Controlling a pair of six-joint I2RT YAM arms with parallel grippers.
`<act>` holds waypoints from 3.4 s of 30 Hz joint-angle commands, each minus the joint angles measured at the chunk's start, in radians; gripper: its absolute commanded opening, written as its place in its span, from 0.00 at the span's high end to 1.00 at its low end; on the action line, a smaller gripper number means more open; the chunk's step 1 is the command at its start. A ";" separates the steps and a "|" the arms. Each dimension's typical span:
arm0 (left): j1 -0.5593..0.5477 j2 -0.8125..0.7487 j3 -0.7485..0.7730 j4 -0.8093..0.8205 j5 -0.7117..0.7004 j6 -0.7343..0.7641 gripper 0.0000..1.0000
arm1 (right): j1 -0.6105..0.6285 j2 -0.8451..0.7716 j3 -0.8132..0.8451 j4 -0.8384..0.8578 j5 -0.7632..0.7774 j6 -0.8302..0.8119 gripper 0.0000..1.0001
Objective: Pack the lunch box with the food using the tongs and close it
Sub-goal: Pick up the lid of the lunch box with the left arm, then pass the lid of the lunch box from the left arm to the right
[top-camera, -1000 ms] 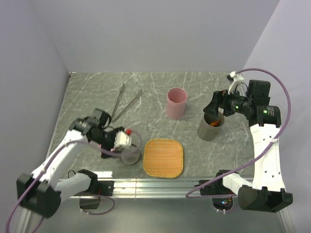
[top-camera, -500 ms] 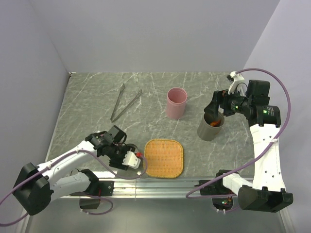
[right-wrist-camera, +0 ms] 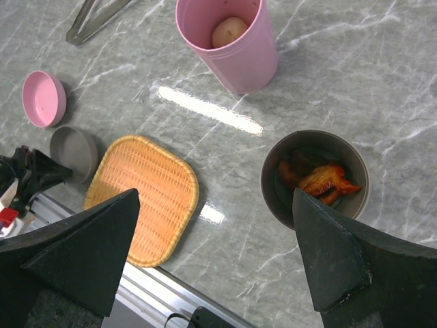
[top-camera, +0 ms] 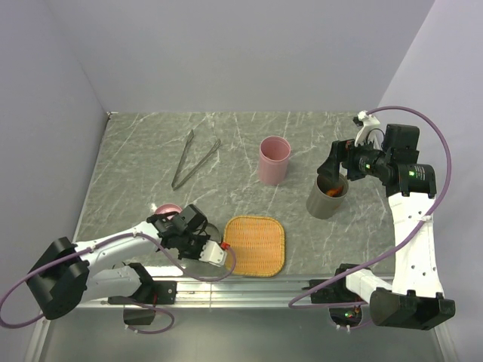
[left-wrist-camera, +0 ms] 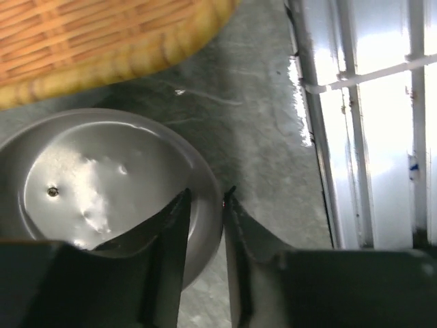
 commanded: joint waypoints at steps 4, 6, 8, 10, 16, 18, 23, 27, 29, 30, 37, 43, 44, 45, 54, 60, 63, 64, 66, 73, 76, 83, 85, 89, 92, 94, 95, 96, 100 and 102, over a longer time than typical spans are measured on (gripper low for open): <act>-0.004 -0.034 0.030 0.054 -0.031 -0.094 0.95 | 0.005 -0.012 0.012 0.047 0.015 0.015 0.00; -0.004 -0.046 0.055 0.040 -0.022 -0.126 1.00 | 0.005 -0.011 0.016 0.048 0.015 0.018 0.00; -0.003 -0.058 0.079 0.010 0.007 -0.164 1.00 | 0.004 -0.006 0.022 0.057 0.015 0.024 0.00; -0.001 -0.083 0.133 -0.012 0.035 -0.198 1.00 | 0.005 0.000 0.029 0.065 0.004 0.033 0.00; 0.139 -0.158 0.324 -0.032 0.328 -0.332 1.00 | 0.005 0.000 0.006 0.209 -0.058 0.139 0.00; 0.225 -0.164 0.399 0.012 0.412 -0.422 1.00 | 0.005 0.006 0.019 0.281 -0.115 0.194 0.00; 0.377 -0.163 0.518 0.297 0.673 -0.847 1.00 | 0.004 0.026 0.019 0.464 -0.206 0.436 0.00; 0.419 -0.189 0.480 0.828 0.712 -1.256 1.00 | 0.005 0.012 -0.118 0.848 -0.316 0.823 0.00; 0.420 -0.176 0.499 0.994 0.689 -1.383 1.00 | 0.010 0.004 -0.236 1.122 -0.327 0.988 0.00; 0.420 -0.163 0.506 1.028 0.680 -1.417 1.00 | 0.015 0.000 -0.269 1.196 -0.310 1.124 0.00; 0.419 -0.092 0.532 1.309 0.522 -1.642 0.99 | 0.129 0.069 -0.232 1.325 -0.218 1.280 0.05; 0.405 -0.029 0.539 1.383 0.417 -1.703 0.99 | 0.243 0.149 -0.182 1.375 -0.171 1.394 0.18; 0.404 -0.020 0.542 1.375 0.408 -1.702 1.00 | 0.260 0.158 -0.174 1.375 -0.151 1.394 0.20; 0.404 -0.014 0.543 1.375 0.405 -1.702 0.99 | 0.274 0.178 -0.165 1.375 -0.146 1.388 0.21; 0.387 0.023 0.553 1.376 0.396 -1.677 1.00 | 0.401 0.260 -0.165 1.490 -0.137 1.505 0.36; 0.374 0.040 0.552 1.367 0.412 -1.662 0.99 | 0.469 0.282 -0.185 1.529 -0.132 1.546 0.36; 0.367 0.043 0.550 1.359 0.419 -1.651 0.99 | 0.493 0.293 -0.180 1.532 -0.131 1.543 0.36; 0.365 0.043 0.549 1.361 0.419 -1.649 1.00 | 0.499 0.296 -0.177 1.530 -0.131 1.540 0.36; 0.362 0.046 0.550 1.356 0.420 -1.649 1.00 | 0.521 0.300 -0.179 1.524 -0.132 1.530 0.36; 0.354 0.051 0.553 1.353 0.428 -1.651 1.00 | 0.552 0.311 -0.191 1.547 -0.131 1.550 0.43; 0.350 0.051 0.547 1.356 0.432 -1.652 0.99 | 0.552 0.317 -0.191 1.593 -0.143 1.582 0.50; 0.341 0.054 0.543 1.356 0.443 -1.652 1.00 | 0.552 0.317 -0.223 1.677 -0.152 1.648 0.60; 0.338 0.055 0.544 1.361 0.446 -1.657 1.00 | 0.550 0.319 -0.225 1.688 -0.158 1.658 0.64; 0.330 0.058 0.544 1.363 0.455 -1.662 1.00 | 0.552 0.320 -0.234 1.716 -0.160 1.688 0.66; 0.325 0.060 0.546 1.359 0.462 -1.662 1.00 | 0.548 0.320 -0.237 1.739 -0.164 1.704 0.76; 0.322 0.061 0.550 1.358 0.465 -1.662 1.00 | 0.547 0.319 -0.234 1.742 -0.169 1.701 0.82; 0.322 0.061 0.550 1.355 0.466 -1.660 0.99 | 0.544 0.317 -0.231 1.739 -0.171 1.696 0.85; 0.321 0.060 0.553 1.343 0.466 -1.653 1.00 | 0.541 0.316 -0.229 1.737 -0.171 1.690 0.88; 0.321 0.061 0.556 1.304 0.449 -1.646 0.98 | 0.524 0.297 -0.226 1.722 -0.181 1.645 1.00; 0.321 0.058 0.559 1.277 0.442 -1.640 0.88 | 0.513 0.290 -0.214 1.681 -0.189 1.618 1.00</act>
